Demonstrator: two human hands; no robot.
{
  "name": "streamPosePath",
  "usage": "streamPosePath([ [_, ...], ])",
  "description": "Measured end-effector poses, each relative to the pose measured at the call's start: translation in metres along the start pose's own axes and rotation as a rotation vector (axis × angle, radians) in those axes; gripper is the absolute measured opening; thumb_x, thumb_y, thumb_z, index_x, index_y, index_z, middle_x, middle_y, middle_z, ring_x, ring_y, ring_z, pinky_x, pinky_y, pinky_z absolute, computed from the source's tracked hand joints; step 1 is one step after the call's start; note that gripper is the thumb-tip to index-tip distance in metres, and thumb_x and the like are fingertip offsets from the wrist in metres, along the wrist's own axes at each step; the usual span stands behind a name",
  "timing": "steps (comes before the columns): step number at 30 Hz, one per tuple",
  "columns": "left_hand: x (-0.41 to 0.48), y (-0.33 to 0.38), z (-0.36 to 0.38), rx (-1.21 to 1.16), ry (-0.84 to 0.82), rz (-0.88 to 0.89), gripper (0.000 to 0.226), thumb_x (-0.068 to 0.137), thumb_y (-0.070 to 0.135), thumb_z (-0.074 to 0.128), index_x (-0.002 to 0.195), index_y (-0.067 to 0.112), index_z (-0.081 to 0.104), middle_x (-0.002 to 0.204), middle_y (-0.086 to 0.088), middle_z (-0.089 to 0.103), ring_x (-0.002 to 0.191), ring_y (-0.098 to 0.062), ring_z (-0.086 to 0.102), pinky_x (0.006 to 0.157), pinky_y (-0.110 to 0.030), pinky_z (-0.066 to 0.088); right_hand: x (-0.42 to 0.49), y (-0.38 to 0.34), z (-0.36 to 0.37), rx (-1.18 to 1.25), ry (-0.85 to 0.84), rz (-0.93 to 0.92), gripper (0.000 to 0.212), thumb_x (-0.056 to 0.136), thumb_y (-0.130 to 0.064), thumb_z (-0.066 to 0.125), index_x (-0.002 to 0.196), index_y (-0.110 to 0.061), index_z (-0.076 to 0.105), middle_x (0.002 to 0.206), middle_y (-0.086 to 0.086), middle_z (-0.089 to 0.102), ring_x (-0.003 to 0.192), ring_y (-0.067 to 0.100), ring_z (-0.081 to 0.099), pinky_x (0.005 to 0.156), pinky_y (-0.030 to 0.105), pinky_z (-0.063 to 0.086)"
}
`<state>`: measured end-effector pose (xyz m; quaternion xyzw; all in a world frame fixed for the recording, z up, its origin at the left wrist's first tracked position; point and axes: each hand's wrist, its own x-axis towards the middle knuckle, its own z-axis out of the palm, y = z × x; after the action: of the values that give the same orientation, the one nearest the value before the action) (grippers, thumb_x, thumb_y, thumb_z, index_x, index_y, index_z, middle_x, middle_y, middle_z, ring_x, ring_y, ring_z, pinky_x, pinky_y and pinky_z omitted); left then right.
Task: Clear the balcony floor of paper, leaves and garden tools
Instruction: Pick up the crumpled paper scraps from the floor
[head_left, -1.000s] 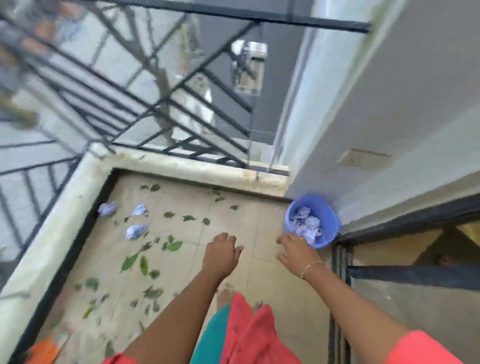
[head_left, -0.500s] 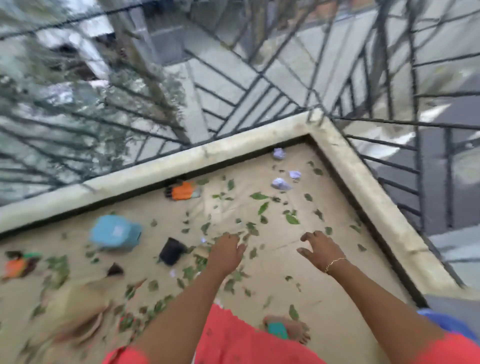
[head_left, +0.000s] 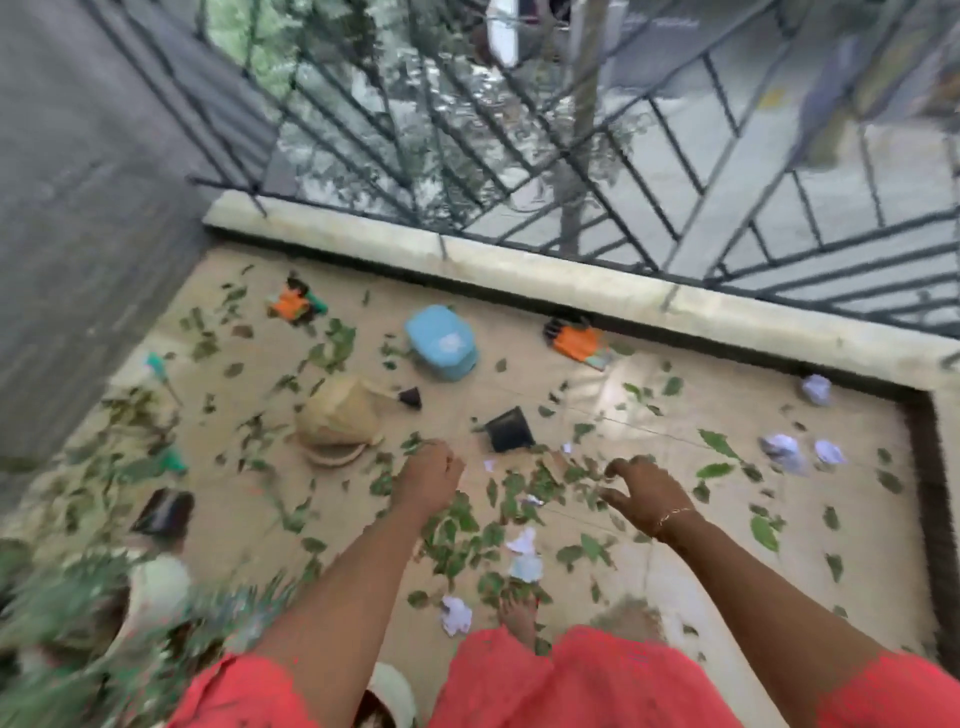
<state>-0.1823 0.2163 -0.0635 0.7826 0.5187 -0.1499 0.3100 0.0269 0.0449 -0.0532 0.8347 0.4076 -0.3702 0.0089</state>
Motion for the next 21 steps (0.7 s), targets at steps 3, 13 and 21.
streamPosePath([
  [3,-0.011,-0.038,-0.007,-0.107,0.022,-0.154,0.030,0.098,0.027,0.040,0.104,0.005,0.058,0.109,-0.012,0.060,0.100,-0.029,0.056,0.080,-0.034,0.044,0.017,-0.035,0.002,-0.064,-0.036,-0.078,0.041,0.093,-0.039,0.050,0.128,-0.018,0.049,0.127,0.009,0.047,0.114,0.026,0.051,0.090,0.031,0.040],
  [13,-0.044,-0.116,-0.018,-0.502,0.219,-0.538,0.027,0.098,0.020,0.042,0.104,0.001,0.059,0.110,-0.020,0.062,0.095,-0.033,0.059,0.077,-0.035,0.046,0.075,-0.099,-0.007,-0.275,-0.171,-0.301,0.038,0.093,-0.036,0.050,0.126,-0.017,0.049,0.126,0.008,0.050,0.112,0.023,0.052,0.089,0.028,0.041],
  [21,-0.058,-0.140,-0.024,-0.673,0.329,-0.713,0.012,0.096,0.013,0.046,0.093,0.008,0.057,0.106,-0.020,0.062,0.086,-0.026,0.054,0.072,-0.028,0.042,0.118,-0.126,-0.017,-0.334,-0.204,-0.404,0.041,0.092,-0.035,0.052,0.127,-0.011,0.050,0.126,0.010,0.055,0.114,0.024,0.052,0.088,0.027,0.040],
])
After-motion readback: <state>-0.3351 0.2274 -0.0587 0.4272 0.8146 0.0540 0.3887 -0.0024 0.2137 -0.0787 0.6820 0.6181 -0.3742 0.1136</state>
